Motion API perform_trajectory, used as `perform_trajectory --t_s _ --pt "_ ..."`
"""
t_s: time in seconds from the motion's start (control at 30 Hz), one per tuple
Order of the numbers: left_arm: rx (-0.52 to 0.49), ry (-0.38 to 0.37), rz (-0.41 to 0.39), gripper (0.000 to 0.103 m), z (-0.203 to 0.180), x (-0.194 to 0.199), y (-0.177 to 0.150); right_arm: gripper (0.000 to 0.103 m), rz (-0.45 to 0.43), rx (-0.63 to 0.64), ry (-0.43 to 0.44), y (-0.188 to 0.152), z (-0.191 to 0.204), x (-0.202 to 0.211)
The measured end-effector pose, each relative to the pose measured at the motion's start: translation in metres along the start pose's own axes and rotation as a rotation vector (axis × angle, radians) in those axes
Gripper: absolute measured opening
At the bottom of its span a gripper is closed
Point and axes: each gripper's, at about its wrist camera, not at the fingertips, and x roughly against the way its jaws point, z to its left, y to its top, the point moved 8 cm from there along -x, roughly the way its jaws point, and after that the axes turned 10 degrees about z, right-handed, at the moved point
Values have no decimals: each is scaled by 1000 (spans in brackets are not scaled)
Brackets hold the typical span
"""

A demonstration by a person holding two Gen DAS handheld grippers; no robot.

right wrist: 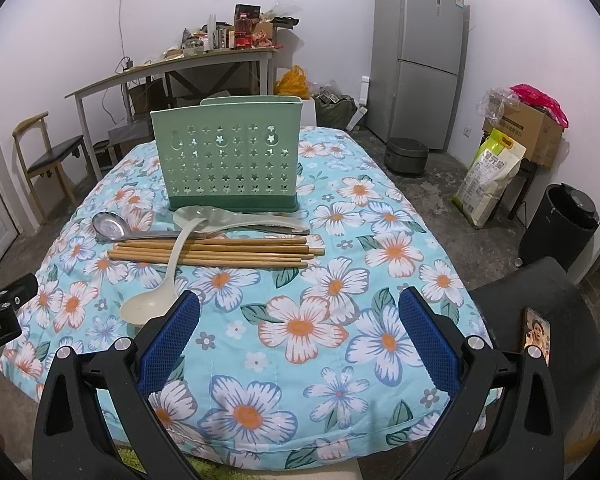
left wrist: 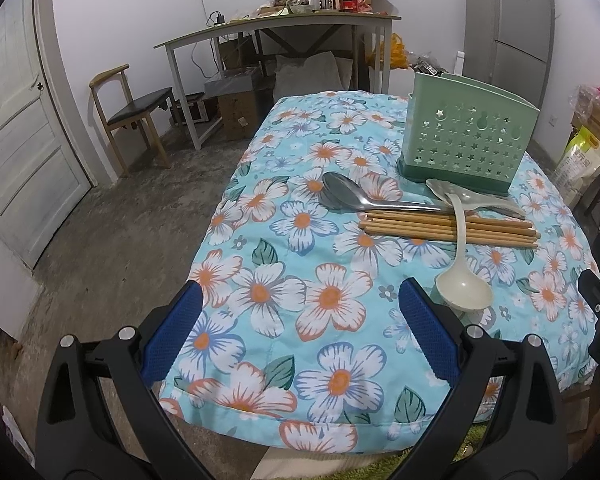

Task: Organize utensils

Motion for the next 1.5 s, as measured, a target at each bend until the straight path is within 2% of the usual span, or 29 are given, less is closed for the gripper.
perform_trajectory --t_s 0.3,0.53,0.63,0.77,0.97,1.17,1.5 --pt "-8 -13 20 95 -1 -8 -2 97 12 0 2 -1 0 -6" --pt "-56 -63 38 95 -11 -22 3 97 28 -1 4 -2 2 -17" --pt "-77 -121 71 95 -21 -32 1 97 44 2 4 -4 4 -24" --pt "-109 -193 155 95 -37 -56 -7 97 66 -2 14 -6 5 -34" --pt "-77 -312 262 95 -50 -87 -24 97 96 -1 19 -10 3 -50" --pt "-33 -348 215 95 -49 -89 -26 97 128 4 45 -14 6 -67" --pt "-18 -356 247 95 -44 -93 -17 97 121 14 75 -13 7 -77"
